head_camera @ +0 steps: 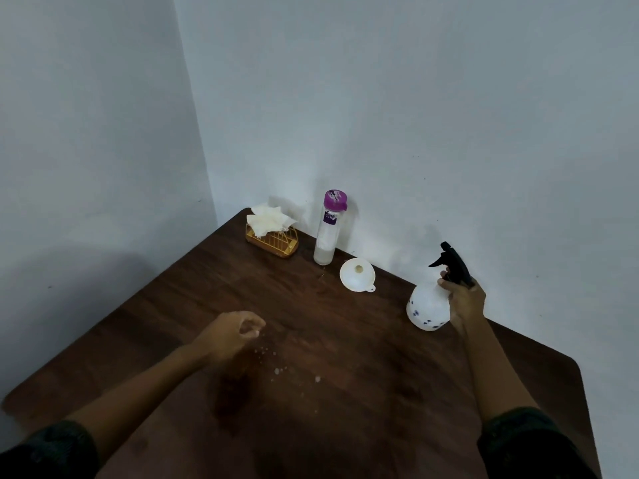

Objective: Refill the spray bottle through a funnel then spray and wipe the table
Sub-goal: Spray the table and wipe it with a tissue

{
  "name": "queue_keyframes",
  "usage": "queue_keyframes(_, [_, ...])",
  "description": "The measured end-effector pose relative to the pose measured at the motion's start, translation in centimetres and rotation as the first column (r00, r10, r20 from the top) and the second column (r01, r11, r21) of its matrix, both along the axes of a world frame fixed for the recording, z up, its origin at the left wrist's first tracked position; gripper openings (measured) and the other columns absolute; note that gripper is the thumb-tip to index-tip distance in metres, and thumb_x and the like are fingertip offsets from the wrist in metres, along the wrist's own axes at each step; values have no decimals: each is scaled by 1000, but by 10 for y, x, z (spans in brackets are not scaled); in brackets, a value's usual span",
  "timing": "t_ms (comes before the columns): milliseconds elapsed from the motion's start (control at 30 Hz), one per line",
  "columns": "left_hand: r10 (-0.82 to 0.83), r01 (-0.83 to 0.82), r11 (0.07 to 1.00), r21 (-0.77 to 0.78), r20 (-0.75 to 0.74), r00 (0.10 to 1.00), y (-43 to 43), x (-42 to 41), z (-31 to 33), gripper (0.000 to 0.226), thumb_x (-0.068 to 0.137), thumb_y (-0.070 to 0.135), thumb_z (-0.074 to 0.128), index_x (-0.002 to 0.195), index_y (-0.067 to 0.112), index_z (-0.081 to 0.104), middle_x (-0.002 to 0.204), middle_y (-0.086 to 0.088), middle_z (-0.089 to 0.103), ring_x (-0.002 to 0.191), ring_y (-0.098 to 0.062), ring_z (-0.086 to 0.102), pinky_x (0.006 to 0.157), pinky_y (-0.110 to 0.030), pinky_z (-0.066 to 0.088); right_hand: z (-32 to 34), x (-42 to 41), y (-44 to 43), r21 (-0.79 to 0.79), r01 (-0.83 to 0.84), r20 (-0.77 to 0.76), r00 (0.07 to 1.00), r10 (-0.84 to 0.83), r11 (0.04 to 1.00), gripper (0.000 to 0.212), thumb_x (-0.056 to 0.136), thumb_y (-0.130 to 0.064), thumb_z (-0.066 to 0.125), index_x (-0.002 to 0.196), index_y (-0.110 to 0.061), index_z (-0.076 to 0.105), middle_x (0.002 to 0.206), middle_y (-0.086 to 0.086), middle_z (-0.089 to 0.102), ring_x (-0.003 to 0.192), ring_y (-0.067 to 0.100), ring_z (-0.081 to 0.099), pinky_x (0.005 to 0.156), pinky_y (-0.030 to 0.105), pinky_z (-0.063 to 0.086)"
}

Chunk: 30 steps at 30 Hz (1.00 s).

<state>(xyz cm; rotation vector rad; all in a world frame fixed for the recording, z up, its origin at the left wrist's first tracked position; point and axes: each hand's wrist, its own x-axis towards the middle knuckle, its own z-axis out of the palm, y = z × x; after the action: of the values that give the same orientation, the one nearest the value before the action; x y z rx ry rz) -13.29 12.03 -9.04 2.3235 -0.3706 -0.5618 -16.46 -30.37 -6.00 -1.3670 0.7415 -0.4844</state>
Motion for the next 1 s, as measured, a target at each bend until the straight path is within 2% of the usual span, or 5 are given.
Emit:
queue_keyframes(233, [-12, 12, 1000, 11, 15, 1000, 22, 0, -2, 26, 92, 15, 57, 118, 16, 61, 119, 0, 64, 103, -5, 57, 87, -17, 44, -1, -3, 7, -17, 29, -59, 998, -30, 999, 27, 75, 6, 68, 96, -11, 64, 98, 2, 63, 89, 16, 58, 85, 28, 42])
queue_keyframes(400, [-21, 21, 1000, -2, 0, 1000, 40, 6, 2, 27, 92, 15, 57, 118, 16, 61, 121, 0, 63, 110, -8, 57, 94, -22, 44, -8, -21, 30, -60, 177, -171, 968, -184, 982, 59, 75, 12, 63, 131, 1, 47, 116, 7, 51, 101, 17, 52, 88, 26, 42])
queue_keyframes(500, [-38, 38, 999, -18, -6, 999, 51, 13, 2, 26, 92, 14, 57, 117, 16, 61, 119, 2, 63, 109, -7, 57, 93, -21, 44, -18, -38, 55, 5, 312, -203, 931, -304, 950, 39, 77, 11, 60, 114, -1, 59, 104, 13, 58, 85, 19, 57, 78, 28, 49])
queue_keyframes(600, [-78, 78, 996, -31, 4, 997, 59, 27, 2, 24, 91, 14, 58, 115, 17, 63, 117, 0, 65, 104, -6, 58, 89, -18, 44, -23, -57, 97, 76, 208, -224, 957, -186, 975, 18, 84, 6, 55, 85, -10, 61, 95, 13, 61, 75, 15, 58, 67, 26, 48])
queue_keyframes(1000, [-144, 143, 983, -118, 0, 990, 67, 126, 12, 26, 91, 17, 58, 117, 12, 62, 117, -5, 64, 101, -9, 58, 88, -20, 45, -20, 15, 236, 21, -62, -334, 940, 66, 998, 12, 85, 7, 53, 91, 2, 62, 78, 14, 65, 69, 22, 62, 67, 30, 50])
